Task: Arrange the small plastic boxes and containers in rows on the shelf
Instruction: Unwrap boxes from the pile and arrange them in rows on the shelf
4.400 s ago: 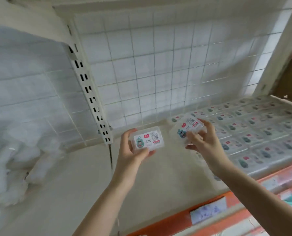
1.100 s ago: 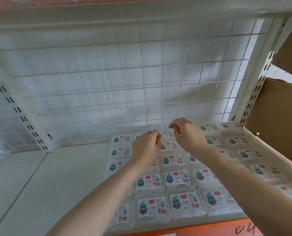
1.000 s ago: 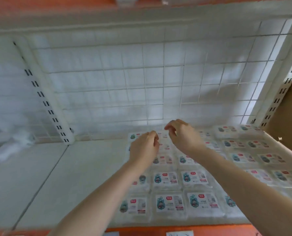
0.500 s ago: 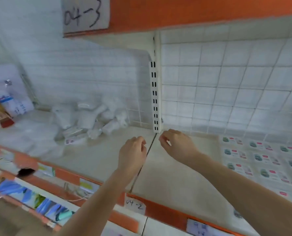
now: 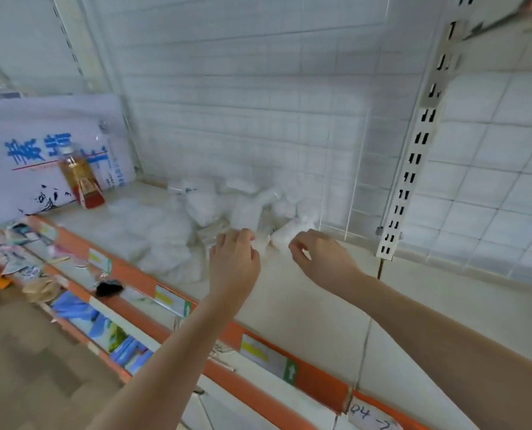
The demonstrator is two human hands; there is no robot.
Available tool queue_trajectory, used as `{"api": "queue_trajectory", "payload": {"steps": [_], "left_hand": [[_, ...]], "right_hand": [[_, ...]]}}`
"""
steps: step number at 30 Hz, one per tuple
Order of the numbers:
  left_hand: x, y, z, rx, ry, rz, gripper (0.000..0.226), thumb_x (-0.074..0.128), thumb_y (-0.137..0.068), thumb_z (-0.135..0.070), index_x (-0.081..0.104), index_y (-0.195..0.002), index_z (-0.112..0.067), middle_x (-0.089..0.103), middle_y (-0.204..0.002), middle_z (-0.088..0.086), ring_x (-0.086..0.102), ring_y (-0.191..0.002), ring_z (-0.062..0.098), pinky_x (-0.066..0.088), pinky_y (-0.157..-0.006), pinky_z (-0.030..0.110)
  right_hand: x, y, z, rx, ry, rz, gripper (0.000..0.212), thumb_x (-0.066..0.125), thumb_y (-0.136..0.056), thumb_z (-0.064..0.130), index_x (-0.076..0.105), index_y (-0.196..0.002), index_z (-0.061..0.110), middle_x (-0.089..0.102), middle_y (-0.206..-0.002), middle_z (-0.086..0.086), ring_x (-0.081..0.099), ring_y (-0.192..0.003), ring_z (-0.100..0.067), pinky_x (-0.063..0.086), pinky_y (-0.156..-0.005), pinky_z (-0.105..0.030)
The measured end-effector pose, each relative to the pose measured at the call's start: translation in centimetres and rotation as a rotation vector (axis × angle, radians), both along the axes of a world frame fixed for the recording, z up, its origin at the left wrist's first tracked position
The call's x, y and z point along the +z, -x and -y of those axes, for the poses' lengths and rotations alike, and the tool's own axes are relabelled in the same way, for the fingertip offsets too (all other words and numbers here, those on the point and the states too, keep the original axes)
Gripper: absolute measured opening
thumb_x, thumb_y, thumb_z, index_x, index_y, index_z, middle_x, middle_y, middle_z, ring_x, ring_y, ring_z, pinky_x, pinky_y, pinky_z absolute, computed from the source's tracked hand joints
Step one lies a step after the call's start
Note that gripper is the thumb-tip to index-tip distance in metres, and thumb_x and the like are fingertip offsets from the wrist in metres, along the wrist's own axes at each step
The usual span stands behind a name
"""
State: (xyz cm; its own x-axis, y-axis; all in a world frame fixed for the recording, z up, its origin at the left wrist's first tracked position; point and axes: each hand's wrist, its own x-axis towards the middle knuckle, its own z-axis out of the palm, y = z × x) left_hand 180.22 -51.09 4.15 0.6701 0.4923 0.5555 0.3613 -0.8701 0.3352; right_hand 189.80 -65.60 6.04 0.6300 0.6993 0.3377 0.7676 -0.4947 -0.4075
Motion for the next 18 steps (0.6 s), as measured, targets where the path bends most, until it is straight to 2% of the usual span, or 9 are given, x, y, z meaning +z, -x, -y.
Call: {"api": "queue_trajectory", "payload": {"steps": [5, 12, 16, 18], "left_hand": [[-0.3, 1.0, -4.8, 0.089, 0.022, -0.052, 0.027, 0.059, -0.074, -0.004, 0.062, -0.101, -0.005, 0.062, -0.097, 0.016, 0.054, -0.097, 0.038, 0.045, -0.078, 0.045], [-1.5, 1.7, -7.9, 0.02, 0.19, -0.211, 0.033, 0.042, -0.096, -0.025, 0.046, -0.125, -0.011, 0.046, -0.131, 0.008, 0.044, -0.118, 0.025, 0.04, -0.084, 0.034], [-2.6, 1.8, -8.3, -0.05, 0.253, -0.231, 0.037, 0.05, -0.094, -0.032, 0.047, -0.125, -0.012, 0.048, -0.128, 0.008, 0.052, -0.111, 0.025, 0.044, -0.083, 0.033], [-2.9, 1.6, -8.5, -0.087, 0.271, -0.223, 0.042, 0.056, -0.09, -0.034, 0.048, -0.126, -0.013, 0.047, -0.126, 0.006, 0.053, -0.108, 0.025, 0.045, -0.082, 0.033]], "right_hand": [[-0.1, 0.5, -4.9, 0.054, 0.002, -0.029, 0.023, 0.044, -0.096, 0.028, 0.06, -0.109, 0.016, 0.057, -0.107, 0.0, 0.05, -0.103, -0.019, 0.046, -0.084, -0.038], [-1.0, 0.8, -9.7, 0.136, 0.084, -0.09, 0.03, 0.049, -0.095, 0.024, 0.052, -0.123, 0.013, 0.053, -0.118, -0.005, 0.046, -0.112, -0.021, 0.042, -0.092, -0.034], [-2.1, 0.9, -11.1, 0.186, 0.129, -0.124, 0.045, 0.056, -0.091, 0.025, 0.044, -0.133, 0.014, 0.044, -0.132, -0.002, 0.038, -0.122, -0.02, 0.038, -0.098, -0.032], [-2.8, 0.8, -11.5, 0.197, 0.169, -0.067, 0.046, 0.057, -0.09, 0.025, 0.044, -0.133, 0.013, 0.044, -0.131, -0.004, 0.036, -0.12, -0.021, 0.036, -0.1, -0.033]]}}
